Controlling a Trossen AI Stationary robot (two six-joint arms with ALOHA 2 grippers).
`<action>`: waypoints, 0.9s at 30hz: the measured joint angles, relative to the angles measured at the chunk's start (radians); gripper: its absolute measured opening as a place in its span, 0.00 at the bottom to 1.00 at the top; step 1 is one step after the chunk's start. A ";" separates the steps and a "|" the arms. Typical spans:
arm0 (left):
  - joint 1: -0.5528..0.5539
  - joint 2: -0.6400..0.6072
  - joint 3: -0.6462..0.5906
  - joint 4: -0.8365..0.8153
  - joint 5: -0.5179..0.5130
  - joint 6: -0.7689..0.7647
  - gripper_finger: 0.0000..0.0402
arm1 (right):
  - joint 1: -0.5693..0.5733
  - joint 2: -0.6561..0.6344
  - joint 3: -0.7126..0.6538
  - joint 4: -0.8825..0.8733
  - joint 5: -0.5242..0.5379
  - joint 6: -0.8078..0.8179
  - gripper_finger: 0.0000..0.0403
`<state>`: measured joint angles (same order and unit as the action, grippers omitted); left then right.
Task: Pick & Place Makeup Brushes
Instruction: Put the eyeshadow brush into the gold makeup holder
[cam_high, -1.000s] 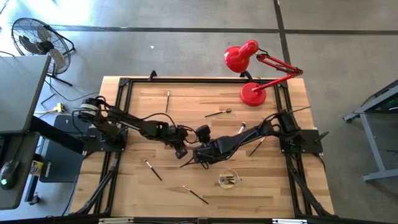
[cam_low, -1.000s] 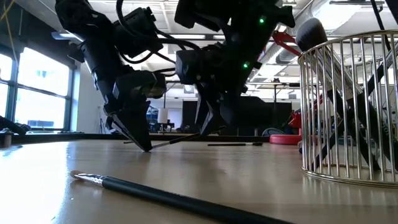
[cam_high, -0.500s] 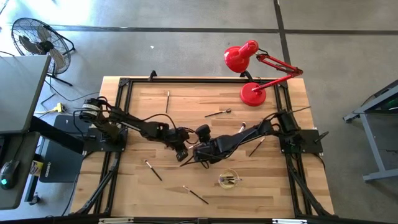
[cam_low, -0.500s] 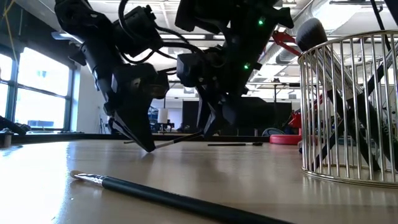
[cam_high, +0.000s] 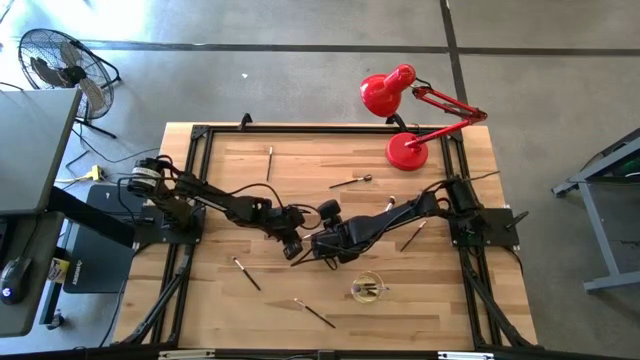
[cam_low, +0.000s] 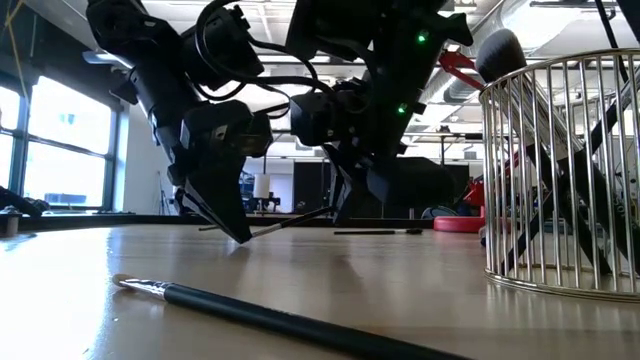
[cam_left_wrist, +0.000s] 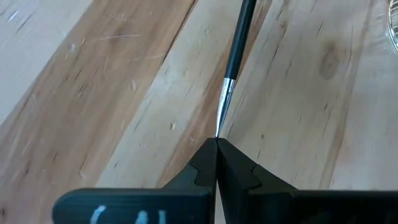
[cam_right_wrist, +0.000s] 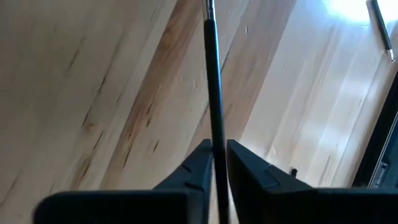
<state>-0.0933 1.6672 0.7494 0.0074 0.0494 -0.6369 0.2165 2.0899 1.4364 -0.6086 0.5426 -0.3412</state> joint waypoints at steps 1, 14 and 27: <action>0.000 0.000 0.000 0.000 -0.001 0.000 0.00 | 0.000 0.000 0.000 0.001 -0.002 -0.001 0.06; 0.001 -0.001 0.000 0.027 -0.037 0.003 0.00 | 0.000 0.000 0.000 -0.025 -0.028 0.010 0.03; 0.001 -0.003 0.004 0.048 -0.065 0.003 0.13 | 0.000 0.000 0.000 -0.054 -0.036 0.027 0.03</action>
<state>-0.0921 1.6646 0.7532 0.0552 -0.0159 -0.6334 0.2169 2.0899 1.4364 -0.6625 0.5064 -0.3145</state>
